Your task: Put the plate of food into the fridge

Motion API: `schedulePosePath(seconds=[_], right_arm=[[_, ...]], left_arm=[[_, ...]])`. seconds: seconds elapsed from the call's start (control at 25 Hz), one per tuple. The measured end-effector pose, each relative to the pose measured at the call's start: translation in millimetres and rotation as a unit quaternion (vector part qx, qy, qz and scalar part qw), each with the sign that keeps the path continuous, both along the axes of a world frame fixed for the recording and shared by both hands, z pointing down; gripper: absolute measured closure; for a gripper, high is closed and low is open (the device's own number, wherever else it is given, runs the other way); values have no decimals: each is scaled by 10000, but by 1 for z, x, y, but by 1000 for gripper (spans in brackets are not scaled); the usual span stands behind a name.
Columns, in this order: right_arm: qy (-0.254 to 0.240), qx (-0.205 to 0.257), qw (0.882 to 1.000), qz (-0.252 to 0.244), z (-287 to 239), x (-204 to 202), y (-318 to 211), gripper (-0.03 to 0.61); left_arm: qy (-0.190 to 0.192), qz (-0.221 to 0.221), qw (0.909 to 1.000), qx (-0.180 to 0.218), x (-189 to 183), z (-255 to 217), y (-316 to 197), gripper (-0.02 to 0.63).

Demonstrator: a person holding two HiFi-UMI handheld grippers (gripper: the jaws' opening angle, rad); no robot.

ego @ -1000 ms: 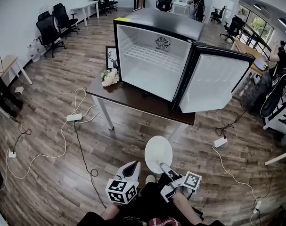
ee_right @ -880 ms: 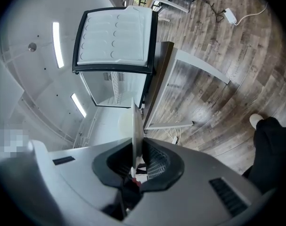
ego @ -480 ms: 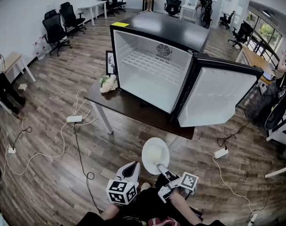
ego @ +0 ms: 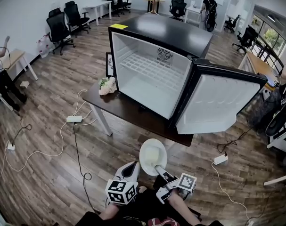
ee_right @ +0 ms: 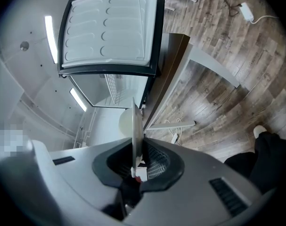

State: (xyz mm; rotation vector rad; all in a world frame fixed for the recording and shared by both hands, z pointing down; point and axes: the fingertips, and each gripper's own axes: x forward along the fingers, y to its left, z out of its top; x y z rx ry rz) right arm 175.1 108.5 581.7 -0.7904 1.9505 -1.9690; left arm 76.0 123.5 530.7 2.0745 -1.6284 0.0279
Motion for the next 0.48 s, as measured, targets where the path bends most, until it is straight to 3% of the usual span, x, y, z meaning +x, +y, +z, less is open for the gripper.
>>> schedulePosePath(seconds=[0.48], right_arm=[[-10, -72, 10000, -58, 6, -4, -22, 534]], left_arm=[[46, -140, 9999, -42, -7, 5, -21, 606]])
